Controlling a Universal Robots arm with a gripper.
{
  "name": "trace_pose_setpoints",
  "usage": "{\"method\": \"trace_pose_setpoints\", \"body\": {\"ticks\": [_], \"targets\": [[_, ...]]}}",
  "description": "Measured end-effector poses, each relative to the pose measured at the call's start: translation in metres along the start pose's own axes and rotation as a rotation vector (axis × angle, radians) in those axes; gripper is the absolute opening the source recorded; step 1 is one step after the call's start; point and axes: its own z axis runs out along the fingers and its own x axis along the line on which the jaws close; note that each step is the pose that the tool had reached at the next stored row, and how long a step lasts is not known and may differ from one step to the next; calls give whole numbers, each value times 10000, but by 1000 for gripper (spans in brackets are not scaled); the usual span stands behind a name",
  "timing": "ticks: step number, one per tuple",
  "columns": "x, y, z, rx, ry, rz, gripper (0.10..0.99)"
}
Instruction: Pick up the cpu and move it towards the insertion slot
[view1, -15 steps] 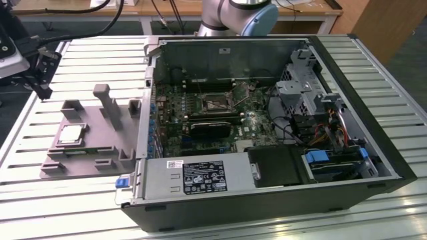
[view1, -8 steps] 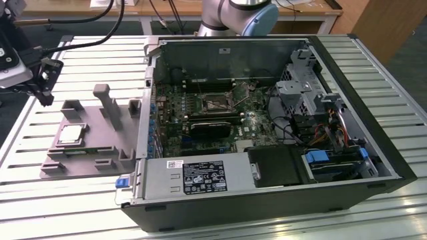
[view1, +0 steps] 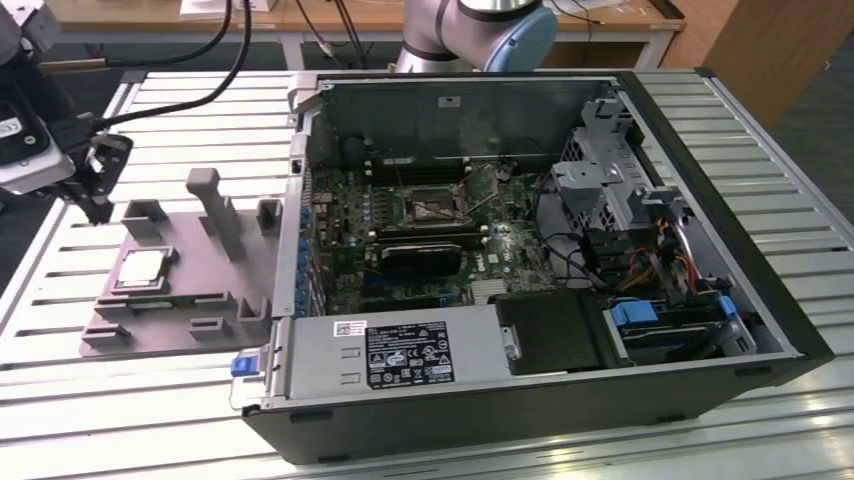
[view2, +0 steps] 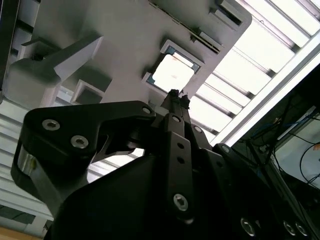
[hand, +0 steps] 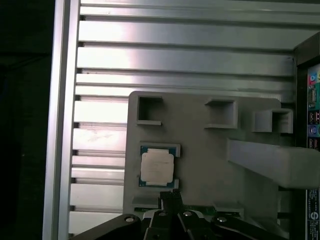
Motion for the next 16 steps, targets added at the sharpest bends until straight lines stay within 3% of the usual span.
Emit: {"method": "trace_pose_setpoints", "body": {"ticks": [16], "targets": [[9,-14,292,0,-1,-1,102]]}}
